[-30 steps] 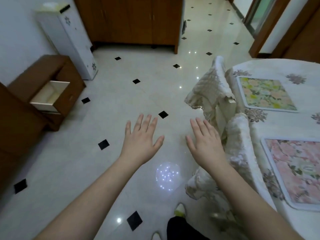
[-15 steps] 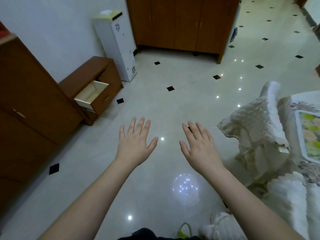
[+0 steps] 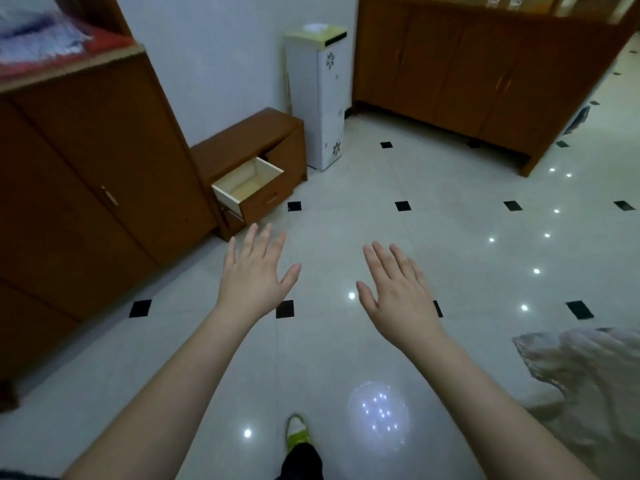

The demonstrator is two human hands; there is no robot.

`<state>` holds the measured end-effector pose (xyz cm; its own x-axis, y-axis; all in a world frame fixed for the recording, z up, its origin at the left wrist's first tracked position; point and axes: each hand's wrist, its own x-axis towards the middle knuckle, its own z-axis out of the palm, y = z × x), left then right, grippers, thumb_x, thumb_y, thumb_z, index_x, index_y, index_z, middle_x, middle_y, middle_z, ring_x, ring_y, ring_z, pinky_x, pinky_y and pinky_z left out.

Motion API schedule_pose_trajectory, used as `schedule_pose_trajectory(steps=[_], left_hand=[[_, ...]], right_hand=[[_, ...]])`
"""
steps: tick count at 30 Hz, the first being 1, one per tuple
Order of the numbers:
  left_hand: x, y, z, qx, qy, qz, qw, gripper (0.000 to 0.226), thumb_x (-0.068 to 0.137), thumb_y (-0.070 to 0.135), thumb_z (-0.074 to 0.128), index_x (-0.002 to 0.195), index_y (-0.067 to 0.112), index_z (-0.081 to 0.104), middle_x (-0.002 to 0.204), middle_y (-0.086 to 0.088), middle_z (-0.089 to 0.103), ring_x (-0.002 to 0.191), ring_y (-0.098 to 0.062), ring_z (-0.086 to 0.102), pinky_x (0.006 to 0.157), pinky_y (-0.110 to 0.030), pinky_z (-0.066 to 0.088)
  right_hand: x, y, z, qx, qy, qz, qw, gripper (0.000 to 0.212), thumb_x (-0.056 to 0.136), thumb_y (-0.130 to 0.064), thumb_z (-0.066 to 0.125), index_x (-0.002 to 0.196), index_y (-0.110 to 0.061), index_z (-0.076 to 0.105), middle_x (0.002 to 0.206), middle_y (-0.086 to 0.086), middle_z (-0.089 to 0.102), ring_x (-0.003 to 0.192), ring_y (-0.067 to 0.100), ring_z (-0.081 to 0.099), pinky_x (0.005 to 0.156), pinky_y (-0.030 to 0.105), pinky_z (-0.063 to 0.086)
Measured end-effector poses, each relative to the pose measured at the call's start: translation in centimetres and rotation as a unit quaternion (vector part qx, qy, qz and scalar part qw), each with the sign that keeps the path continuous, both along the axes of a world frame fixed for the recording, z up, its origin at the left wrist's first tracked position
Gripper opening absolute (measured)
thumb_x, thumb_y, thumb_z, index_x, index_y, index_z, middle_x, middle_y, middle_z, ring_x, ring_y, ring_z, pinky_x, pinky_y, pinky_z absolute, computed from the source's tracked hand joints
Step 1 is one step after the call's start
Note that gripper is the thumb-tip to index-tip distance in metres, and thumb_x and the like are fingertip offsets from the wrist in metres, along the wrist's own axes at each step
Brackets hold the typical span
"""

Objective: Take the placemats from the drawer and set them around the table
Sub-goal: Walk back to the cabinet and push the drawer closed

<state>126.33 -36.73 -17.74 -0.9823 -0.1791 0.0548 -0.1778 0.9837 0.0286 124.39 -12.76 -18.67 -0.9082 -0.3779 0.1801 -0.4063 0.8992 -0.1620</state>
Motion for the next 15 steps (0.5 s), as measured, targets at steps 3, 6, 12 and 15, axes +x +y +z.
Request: schedule_pose_trajectory(steps=[3, 6, 12, 15], left_hand=[[-2.4, -3.2, -0.1, 0.002, 0.008, 0.008, 1.0, 0.071, 0.097, 0.066, 0.022, 0.158, 0.03, 0.014, 0.167, 0.0, 0.008, 0.154, -0.022, -0.002, 0.121, -0.049, -0.004], [-4.7, -5.9, 0.0, 0.01, -0.001, 0.014, 1.0, 0.07, 0.098, 0.066, 0.02, 0.158, 0.031, 0.012, 0.167, 0.001, 0.007, 0.154, -0.021, -0.003, 0.121, -0.048, -0.005], [-9.9, -10.1, 0.4, -0.012, -0.002, 0.01, 1.0, 0.071, 0.097, 0.067, 0.019, 0.158, 0.03, 0.013, 0.167, 0.001, 0.009, 0.154, -0.022, -0.001, 0.122, -0.049, -0.002], [-12.8, -11.1, 0.2, -0.008, -0.007, 0.018, 1.0, 0.072, 0.096, 0.068, 0.017, 0.158, 0.031, 0.011, 0.167, 0.002, 0.007, 0.154, -0.021, -0.004, 0.121, -0.048, -0.005]], right_hand=[[-3.7, -3.5, 0.3, 0.018, -0.014, 0.019, 1.0, 0.066, 0.095, -0.048, 0.022, 0.151, -0.015, 0.036, 0.155, 0.005, 0.038, 0.145, 0.028, 0.032, 0.115, 0.037, 0.016], [-7.0, -6.6, 0.6, 0.03, -0.031, 0.043, 0.998, 0.075, 0.09, -0.053, 0.005, 0.156, -0.02, 0.018, 0.163, 0.0, 0.018, 0.151, 0.022, 0.011, 0.121, 0.037, 0.007], [-12.6, -11.3, 0.8, 0.023, -0.043, 0.05, 0.998, 0.076, 0.089, -0.053, 0.006, 0.156, -0.02, 0.021, 0.162, 0.0, 0.021, 0.151, 0.023, 0.014, 0.121, 0.038, 0.011], [-15.8, -12.7, 0.6, 0.031, -0.041, 0.059, 0.997, 0.074, 0.09, -0.053, 0.008, 0.156, -0.02, 0.022, 0.162, 0.0, 0.023, 0.15, 0.022, 0.015, 0.12, 0.038, 0.011]])
